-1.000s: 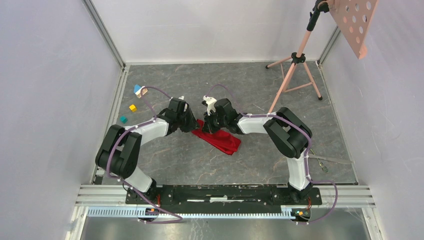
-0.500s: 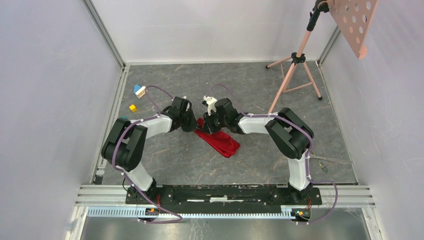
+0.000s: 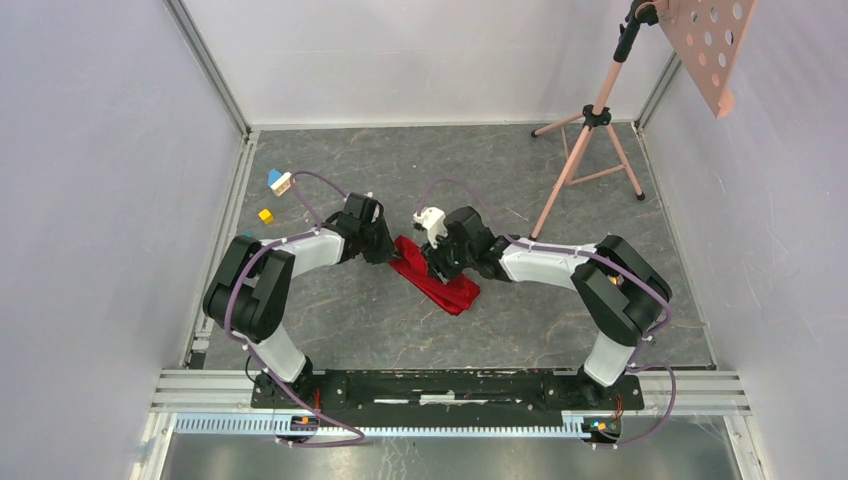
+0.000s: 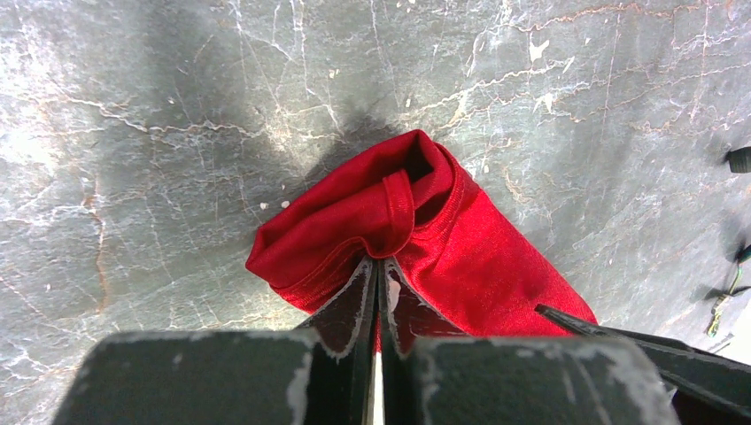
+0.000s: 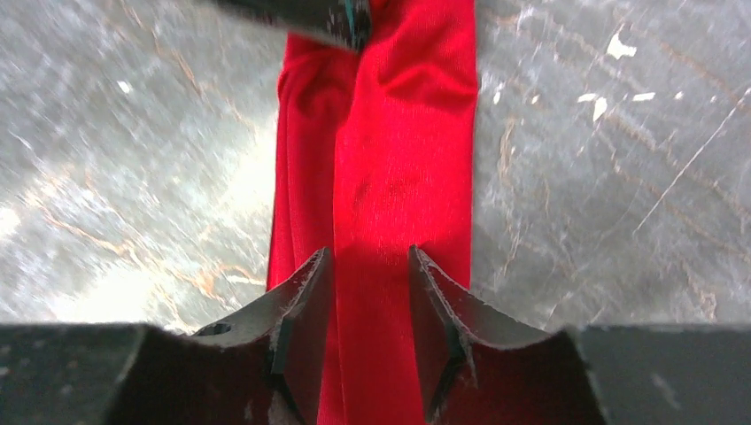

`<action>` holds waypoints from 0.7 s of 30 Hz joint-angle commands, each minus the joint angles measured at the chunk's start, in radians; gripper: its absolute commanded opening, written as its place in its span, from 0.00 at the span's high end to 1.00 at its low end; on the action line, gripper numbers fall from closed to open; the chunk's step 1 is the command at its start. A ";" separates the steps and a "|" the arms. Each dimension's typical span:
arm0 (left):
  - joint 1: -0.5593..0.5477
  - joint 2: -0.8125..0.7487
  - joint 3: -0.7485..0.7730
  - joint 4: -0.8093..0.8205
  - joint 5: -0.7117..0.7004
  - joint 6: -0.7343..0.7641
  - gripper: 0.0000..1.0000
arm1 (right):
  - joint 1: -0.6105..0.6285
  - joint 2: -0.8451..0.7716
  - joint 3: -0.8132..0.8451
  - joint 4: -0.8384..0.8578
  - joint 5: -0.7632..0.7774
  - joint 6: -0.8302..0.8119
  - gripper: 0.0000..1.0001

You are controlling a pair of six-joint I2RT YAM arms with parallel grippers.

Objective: Fold the napkin into a case and place the utensils inside
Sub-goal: Stuff the top corner of the smaller-rectangle-folded napkin into the folded napkin.

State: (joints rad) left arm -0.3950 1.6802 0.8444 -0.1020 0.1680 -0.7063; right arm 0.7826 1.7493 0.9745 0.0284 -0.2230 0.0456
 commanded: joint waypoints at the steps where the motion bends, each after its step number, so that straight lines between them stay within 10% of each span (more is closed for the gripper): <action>1: 0.010 0.029 -0.036 -0.083 -0.091 0.002 0.94 | 0.025 -0.055 -0.050 -0.015 0.079 -0.100 0.59; 14: 0.010 -0.003 -0.033 -0.092 -0.086 0.005 0.94 | 0.088 -0.044 -0.083 0.014 0.153 -0.138 0.66; 21: 0.009 -0.078 -0.039 -0.089 -0.055 0.024 0.85 | 0.104 -0.038 -0.085 0.035 0.192 -0.108 0.92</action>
State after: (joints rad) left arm -0.3931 1.6592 0.8360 -0.1223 0.1566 -0.7055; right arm 0.8768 1.7329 0.8982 0.0242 -0.0685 -0.0750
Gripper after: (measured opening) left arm 0.099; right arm 0.116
